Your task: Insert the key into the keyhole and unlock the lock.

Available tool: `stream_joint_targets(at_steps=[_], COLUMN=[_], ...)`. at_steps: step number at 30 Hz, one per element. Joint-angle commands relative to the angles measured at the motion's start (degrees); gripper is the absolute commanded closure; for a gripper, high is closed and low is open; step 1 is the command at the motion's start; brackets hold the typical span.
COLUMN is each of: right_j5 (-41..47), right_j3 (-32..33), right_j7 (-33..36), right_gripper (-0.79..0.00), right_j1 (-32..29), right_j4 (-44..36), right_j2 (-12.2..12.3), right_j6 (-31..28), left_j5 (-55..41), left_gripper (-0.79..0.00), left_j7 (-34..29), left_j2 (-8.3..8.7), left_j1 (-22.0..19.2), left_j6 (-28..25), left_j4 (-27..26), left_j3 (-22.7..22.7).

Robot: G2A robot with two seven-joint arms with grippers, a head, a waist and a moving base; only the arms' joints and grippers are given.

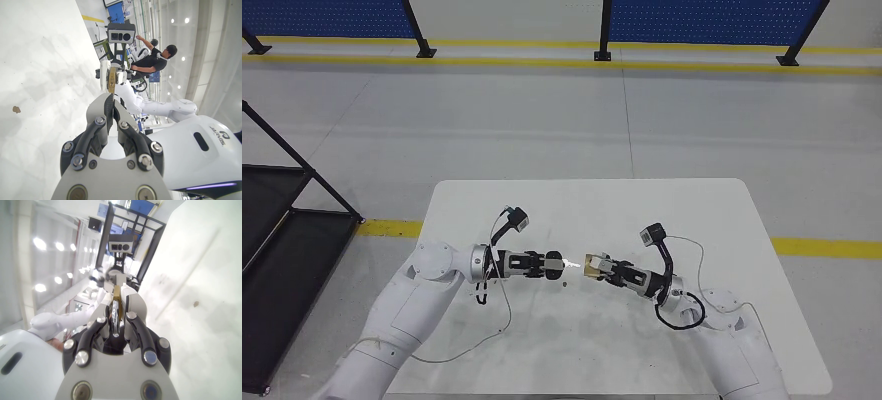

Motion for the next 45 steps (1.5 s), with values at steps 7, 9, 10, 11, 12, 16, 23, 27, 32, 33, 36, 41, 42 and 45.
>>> stream_joint_targets(at_steps=[7, 9, 10, 11, 12, 16, 23, 27, 32, 33, 36, 41, 42, 45], right_j5=[-1.9, -1.9, -1.9, -1.9, -1.9, -1.9, -2.0, -3.3, -2.4, -2.0, -1.4, -1.4, -1.4, -1.5], right_j3=[0.1, 0.3, 0.3, 0.3, 0.3, 0.3, 0.3, 0.0, 0.1, 0.1, 0.0, -0.3, -0.4, -0.6], right_j7=[-4.4, -4.5, -4.5, -4.5, -4.5, -4.5, -4.8, -6.3, -5.9, -5.6, -5.3, -5.2, -5.3, -5.4], right_gripper=[0.000, 0.000, 0.000, 0.000, 0.000, 0.000, 0.000, 0.000, 0.000, 0.000, 0.000, 0.000, 0.000, 0.000], right_j1=[-0.8, -0.6, -0.6, -0.6, -0.6, -0.6, -0.7, -1.1, -1.4, -1.4, -1.4, -1.2, -1.2, -1.1], right_j4=[-0.8, -0.5, -0.5, -0.5, -0.5, -0.5, -0.6, -1.5, -1.9, -1.9, -1.9, -1.9, -1.9, -1.9], right_j2=[0.4, 0.5, 0.5, 0.5, 0.5, 0.5, 0.5, 0.6, 0.9, 1.0, 1.1, 1.3, 1.3, 1.4], right_j6=[0.6, 0.7, 0.7, 0.7, 0.7, 0.7, 0.8, 2.3, 2.7, 2.6, 2.4, 1.8, 1.8, 1.7], left_j5=[1.7, 1.7, 1.7, 1.7, 1.7, 1.7, 2.3, 3.7, 4.2, 4.3, 4.5, 5.6, 5.6, 5.5], left_gripper=[0.000, 0.000, 0.000, 0.000, 0.000, 0.000, 0.000, 0.000, 0.000, 0.000, 0.000, 0.000, 0.000, 0.000], left_j7=[4.6, 4.6, 4.6, 4.6, 4.6, 4.6, 6.1, 7.2, 8.0, 8.1, 8.4, 9.2, 9.3, 9.3], left_j2=[0.06, 0.06, 0.06, 0.06, 0.06, 0.06, 0.01, 0.11, 0.15, 0.15, 0.15, 0.13, 0.12, 0.10], left_j1=[0.9, 0.9, 0.9, 0.9, 0.9, 0.9, 1.4, 1.9, 1.8, 1.8, 1.7, 1.5, 1.5, 1.4], left_j6=[-0.7, -0.7, -0.7, -0.7, -0.7, -0.7, -0.3, -0.2, -0.2, -0.3, -0.2, -0.2, -0.2, -0.2], left_j4=[-0.7, -0.7, -0.7, -0.7, -0.7, -0.7, -1.5, -2.3, -2.8, -2.8, -2.9, -2.8, -2.8, -2.8], left_j3=[-0.1, -0.1, -0.1, -0.1, -0.1, -0.1, 0.3, 0.4, 0.5, 0.6, 0.8, 1.3, 1.4, 1.7])
